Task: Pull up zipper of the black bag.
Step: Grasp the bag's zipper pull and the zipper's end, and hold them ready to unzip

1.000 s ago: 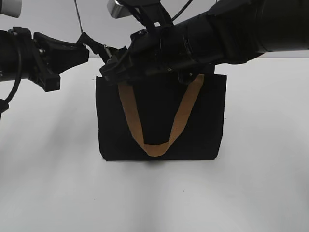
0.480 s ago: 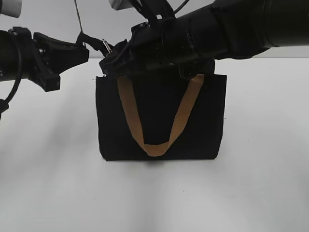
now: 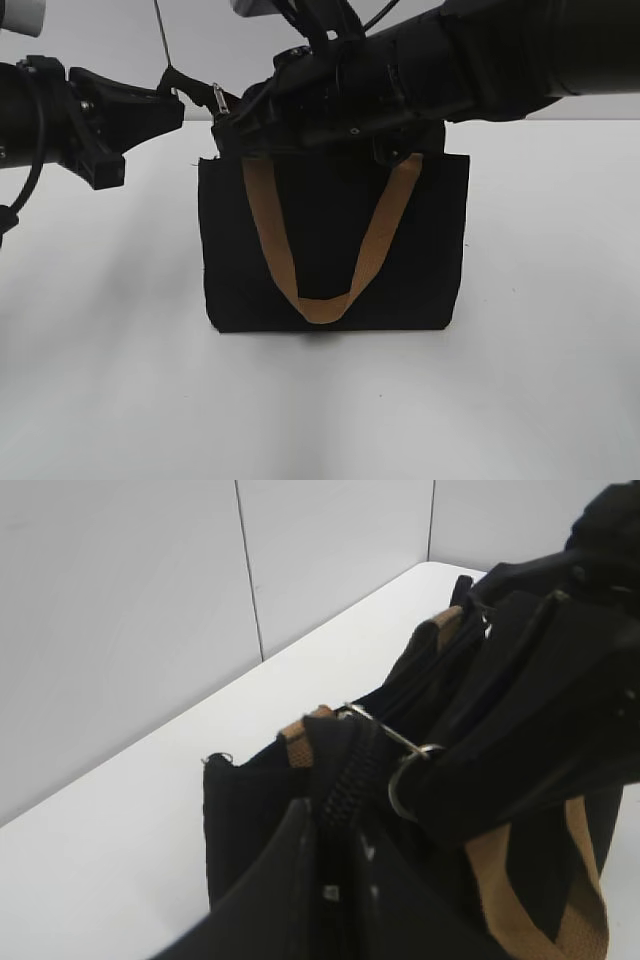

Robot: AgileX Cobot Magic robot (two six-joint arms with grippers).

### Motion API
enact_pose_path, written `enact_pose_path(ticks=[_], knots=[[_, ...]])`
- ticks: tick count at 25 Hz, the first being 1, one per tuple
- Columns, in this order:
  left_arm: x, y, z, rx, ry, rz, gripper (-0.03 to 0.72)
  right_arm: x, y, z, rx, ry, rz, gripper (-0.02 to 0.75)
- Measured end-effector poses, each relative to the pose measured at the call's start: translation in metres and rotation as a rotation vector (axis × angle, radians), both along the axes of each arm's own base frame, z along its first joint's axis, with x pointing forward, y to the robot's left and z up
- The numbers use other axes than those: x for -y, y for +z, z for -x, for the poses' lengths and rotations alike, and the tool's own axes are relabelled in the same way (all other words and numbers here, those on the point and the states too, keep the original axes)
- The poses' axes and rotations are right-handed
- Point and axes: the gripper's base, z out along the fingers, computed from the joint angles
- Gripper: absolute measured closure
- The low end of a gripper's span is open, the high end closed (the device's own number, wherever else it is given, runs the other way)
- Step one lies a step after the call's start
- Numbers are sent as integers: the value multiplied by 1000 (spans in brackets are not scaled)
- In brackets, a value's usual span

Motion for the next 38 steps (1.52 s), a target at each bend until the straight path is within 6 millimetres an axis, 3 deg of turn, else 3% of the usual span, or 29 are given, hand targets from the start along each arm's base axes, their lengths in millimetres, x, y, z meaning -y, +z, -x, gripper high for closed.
enact_pose_path(ticks=[8,18,24,33,38], knots=[[0,1,-1,-3,11,14,662,4,9,9,-59,9,13,738],[-2,14,6,44,27,6,662,29,10,1,-189,-55,17,738],[-6,26,12,84,55,-15,662,34,24,5,-167,-61,-6,738],[-10,28,11,64,122,22,662,37,23,4,-152,-56,25,738],[-10,28,10,58,134,26,662,53,21,-4,-183,-95,31,738]])
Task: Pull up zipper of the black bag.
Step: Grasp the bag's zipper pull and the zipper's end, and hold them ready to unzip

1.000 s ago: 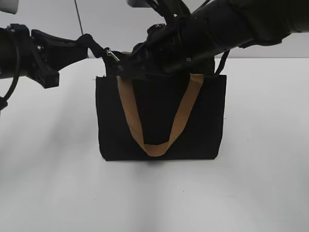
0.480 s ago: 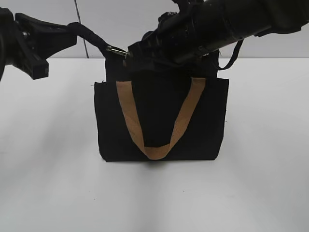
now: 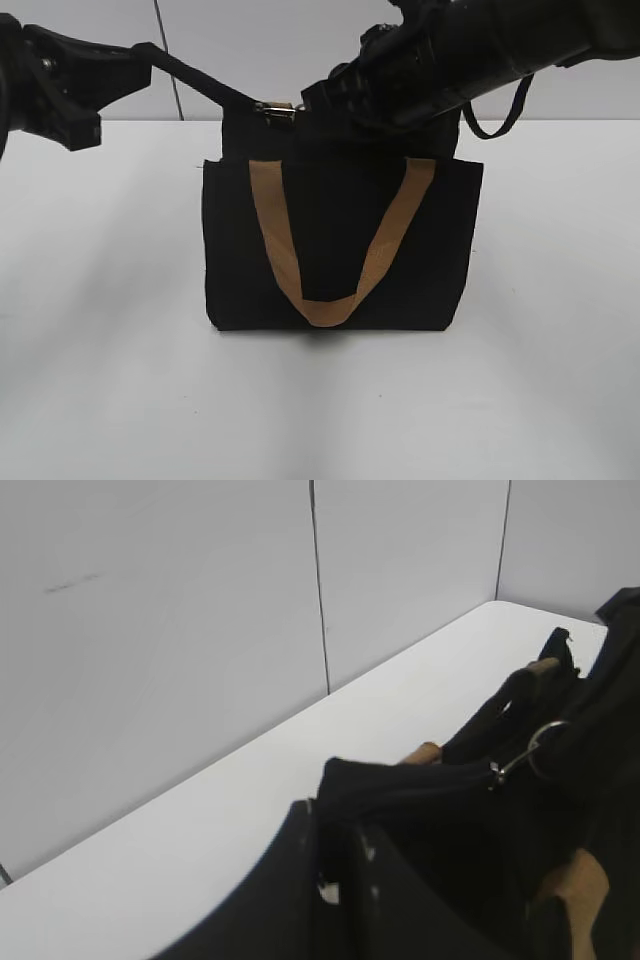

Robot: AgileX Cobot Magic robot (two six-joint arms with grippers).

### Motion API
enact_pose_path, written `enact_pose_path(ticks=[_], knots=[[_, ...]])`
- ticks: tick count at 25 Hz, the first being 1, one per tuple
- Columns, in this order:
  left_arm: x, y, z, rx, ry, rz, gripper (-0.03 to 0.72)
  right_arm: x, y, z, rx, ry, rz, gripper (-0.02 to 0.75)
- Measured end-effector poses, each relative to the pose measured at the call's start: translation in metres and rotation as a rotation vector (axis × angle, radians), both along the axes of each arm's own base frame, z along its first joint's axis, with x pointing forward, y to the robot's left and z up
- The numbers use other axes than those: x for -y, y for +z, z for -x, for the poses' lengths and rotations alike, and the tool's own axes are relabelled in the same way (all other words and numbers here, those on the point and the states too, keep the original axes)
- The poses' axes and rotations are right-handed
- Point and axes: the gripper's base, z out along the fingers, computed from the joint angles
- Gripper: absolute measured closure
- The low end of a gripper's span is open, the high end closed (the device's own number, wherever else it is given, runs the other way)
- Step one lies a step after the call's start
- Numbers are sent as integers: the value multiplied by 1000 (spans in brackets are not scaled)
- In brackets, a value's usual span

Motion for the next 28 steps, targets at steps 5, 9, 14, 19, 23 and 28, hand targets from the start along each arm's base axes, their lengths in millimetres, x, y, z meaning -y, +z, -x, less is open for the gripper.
enact_pose_path(ticks=[5,9,14,19,23,28], knots=[[0,0,0,0,0,0,662,14,-1,-6,-30,-23,-4,738],[-1,0,0,0,7,-3,662,23,-2,-8,-60,-27,-8,738],[-5,2,-1,6,19,1,662,28,-1,-9,-99,-33,-25,738],[-7,2,-1,9,24,6,662,30,5,-7,-99,-43,-35,738],[-7,2,-1,9,23,8,662,33,15,-3,-92,-58,-52,738],[-6,4,0,17,17,17,662,36,33,6,-66,-65,-75,738]])
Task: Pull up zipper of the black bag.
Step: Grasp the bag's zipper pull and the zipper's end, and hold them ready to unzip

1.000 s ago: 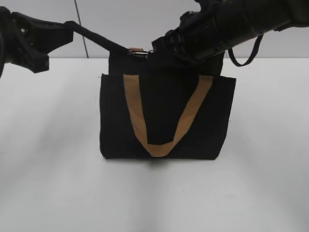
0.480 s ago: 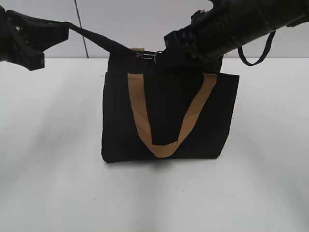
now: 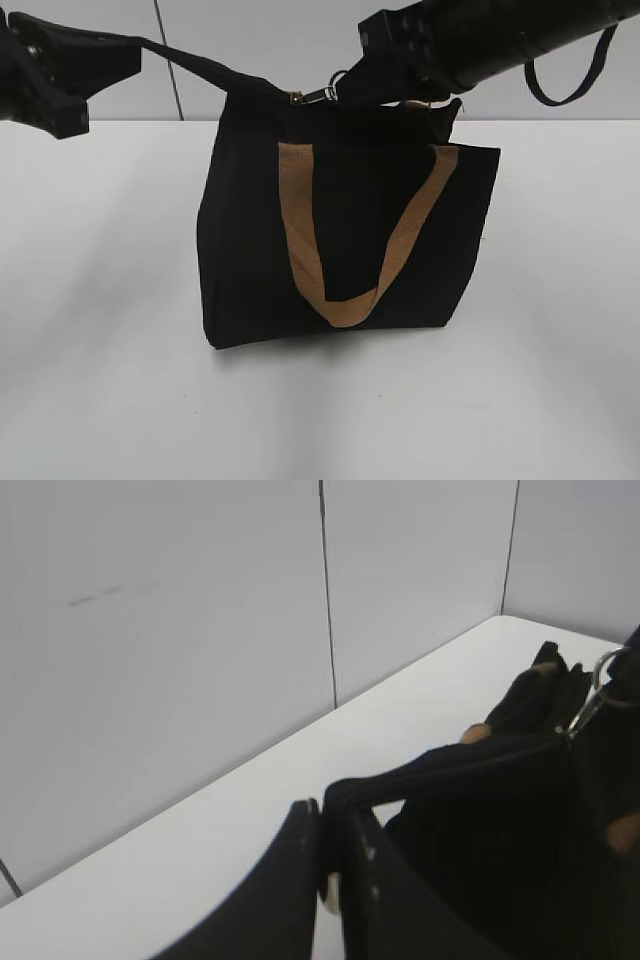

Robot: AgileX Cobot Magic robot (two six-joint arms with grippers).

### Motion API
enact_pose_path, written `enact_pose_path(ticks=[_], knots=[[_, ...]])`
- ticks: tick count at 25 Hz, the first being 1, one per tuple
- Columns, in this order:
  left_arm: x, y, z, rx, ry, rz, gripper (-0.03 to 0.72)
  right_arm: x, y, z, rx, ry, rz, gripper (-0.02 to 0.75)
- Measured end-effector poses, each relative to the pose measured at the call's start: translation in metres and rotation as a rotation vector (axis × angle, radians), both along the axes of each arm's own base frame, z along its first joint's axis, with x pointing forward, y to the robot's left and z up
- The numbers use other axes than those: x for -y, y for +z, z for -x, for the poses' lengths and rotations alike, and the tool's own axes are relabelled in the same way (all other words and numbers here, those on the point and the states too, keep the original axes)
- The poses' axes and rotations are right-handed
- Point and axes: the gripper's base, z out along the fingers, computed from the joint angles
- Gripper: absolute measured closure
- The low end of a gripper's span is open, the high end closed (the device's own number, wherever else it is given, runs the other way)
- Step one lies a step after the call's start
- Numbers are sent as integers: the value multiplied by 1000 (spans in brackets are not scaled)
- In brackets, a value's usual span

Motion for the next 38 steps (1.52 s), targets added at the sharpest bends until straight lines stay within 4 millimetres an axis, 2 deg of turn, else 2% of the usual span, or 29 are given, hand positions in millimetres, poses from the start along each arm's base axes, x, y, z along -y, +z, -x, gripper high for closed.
enact_pose_path(ticks=[5,19,23,26,33,38], knots=[[2,4,2,20,-30,31,662,0,6,4,-16,-5,-31,738],[2,7,2,21,-21,74,662,6,3,0,-20,-53,13,738],[2,7,2,20,-19,78,662,14,2,-3,-45,-101,5,738],[-7,8,-2,18,30,102,662,28,2,-8,-46,-144,19,738],[-12,9,-3,23,41,108,662,33,1,-9,-62,-160,19,738],[-14,8,-4,20,57,104,662,55,0,-15,-87,-214,23,738]])
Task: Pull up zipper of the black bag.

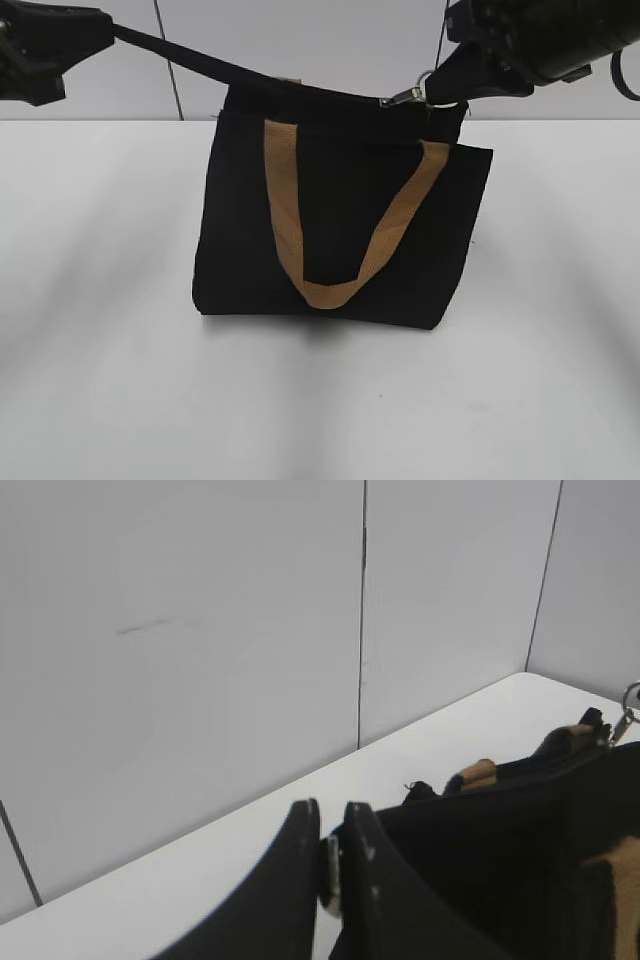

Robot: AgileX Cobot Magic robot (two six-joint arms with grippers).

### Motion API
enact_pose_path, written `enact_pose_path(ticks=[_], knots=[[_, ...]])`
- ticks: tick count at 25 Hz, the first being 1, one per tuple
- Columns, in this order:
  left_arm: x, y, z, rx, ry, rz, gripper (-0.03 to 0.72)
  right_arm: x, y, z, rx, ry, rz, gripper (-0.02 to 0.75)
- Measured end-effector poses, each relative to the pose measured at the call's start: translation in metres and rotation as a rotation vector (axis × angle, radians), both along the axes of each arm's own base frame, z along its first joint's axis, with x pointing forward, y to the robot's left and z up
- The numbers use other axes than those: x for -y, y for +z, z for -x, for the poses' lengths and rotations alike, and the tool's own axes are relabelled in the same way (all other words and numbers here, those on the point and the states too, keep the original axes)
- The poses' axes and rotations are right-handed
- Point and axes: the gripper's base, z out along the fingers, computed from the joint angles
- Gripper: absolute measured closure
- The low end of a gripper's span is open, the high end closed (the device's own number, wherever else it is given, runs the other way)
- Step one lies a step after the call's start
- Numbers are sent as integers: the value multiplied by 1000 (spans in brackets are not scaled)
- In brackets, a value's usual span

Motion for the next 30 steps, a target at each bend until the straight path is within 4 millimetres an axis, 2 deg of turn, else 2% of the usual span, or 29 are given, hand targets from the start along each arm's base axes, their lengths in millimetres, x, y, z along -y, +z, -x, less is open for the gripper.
enact_pose_path(ticks=[7,18,21,26,28,30], knots=[[-5,-1,-2,-17,43,4,663,17,-4,-1,-28,-14,47,738],[-5,-4,-2,-16,28,-48,663,15,-2,-1,-30,-18,10,721],[-7,-4,-2,-19,37,-53,662,8,-1,0,2,17,19,621],[-7,-6,-2,-20,28,-79,638,-12,0,5,25,79,25,400],[-7,-6,-2,-25,27,-76,599,-13,0,6,26,85,25,344],[-7,-6,-2,-46,32,-50,485,-14,0,6,26,86,25,317]])
